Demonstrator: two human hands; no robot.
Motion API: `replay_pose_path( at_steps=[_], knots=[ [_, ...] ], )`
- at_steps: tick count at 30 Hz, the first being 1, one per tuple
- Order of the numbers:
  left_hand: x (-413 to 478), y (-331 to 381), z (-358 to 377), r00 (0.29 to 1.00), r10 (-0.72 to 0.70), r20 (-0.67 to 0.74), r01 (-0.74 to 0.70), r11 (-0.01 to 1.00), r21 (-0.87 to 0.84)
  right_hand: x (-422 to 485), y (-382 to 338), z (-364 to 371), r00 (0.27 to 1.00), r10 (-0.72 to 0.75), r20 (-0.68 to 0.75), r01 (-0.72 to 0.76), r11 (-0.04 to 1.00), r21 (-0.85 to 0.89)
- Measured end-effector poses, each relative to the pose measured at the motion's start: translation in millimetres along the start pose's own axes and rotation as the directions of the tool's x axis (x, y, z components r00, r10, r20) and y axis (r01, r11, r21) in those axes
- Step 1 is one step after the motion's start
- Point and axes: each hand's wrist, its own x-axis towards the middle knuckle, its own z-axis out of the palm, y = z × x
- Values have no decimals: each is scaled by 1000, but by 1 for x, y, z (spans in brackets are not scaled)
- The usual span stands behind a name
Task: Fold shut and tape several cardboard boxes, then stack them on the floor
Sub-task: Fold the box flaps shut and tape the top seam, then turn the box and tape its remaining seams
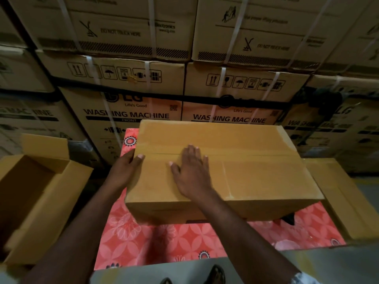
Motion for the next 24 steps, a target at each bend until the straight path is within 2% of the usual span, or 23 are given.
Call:
replay_pose_path(
  at_steps=[2,3,6,9,11,13,15,18,20,22,24],
  knots=[
    [1,-1,-2,999,-22,-23,18,987,-159,4,2,-7,996,91,-20,-91,996,13],
    [2,-2,-3,999,-14,-43,6,985,-173,6,-2,-9,995,87,-44,-86,996,24],
    [1,-5,0,1000,-4,25,8,989,-145,5,-31,-2,994,-88,-70,94,992,89],
    [-13,-9,-1,972,-117,205,177,936,-303,1,-53,17,967,-253,20,252,967,21],
    [-23,-9,-5,947,-156,281,261,883,-390,6,-53,21,978,-209,28,208,978,20],
    [-25,-9,-11,938,-155,311,277,872,-402,13,-51,19,997,-80,5,80,996,29],
    [-16,-7,-16,960,-139,242,216,919,-330,16,-58,17,1000,18,-19,-18,1000,18],
    [21,13,-19,994,-47,102,62,987,-147,4,-93,23,994,-111,-15,112,989,95],
    [51,34,-14,997,35,68,-35,999,-5,-9,-114,33,981,-194,8,194,980,42],
    [76,55,-3,997,46,59,-53,991,125,-15,-121,39,980,-197,-12,196,979,-59],
    [92,69,10,997,53,53,-63,976,209,-14,-118,38,981,-192,-29,189,979,-75]
  ],
)
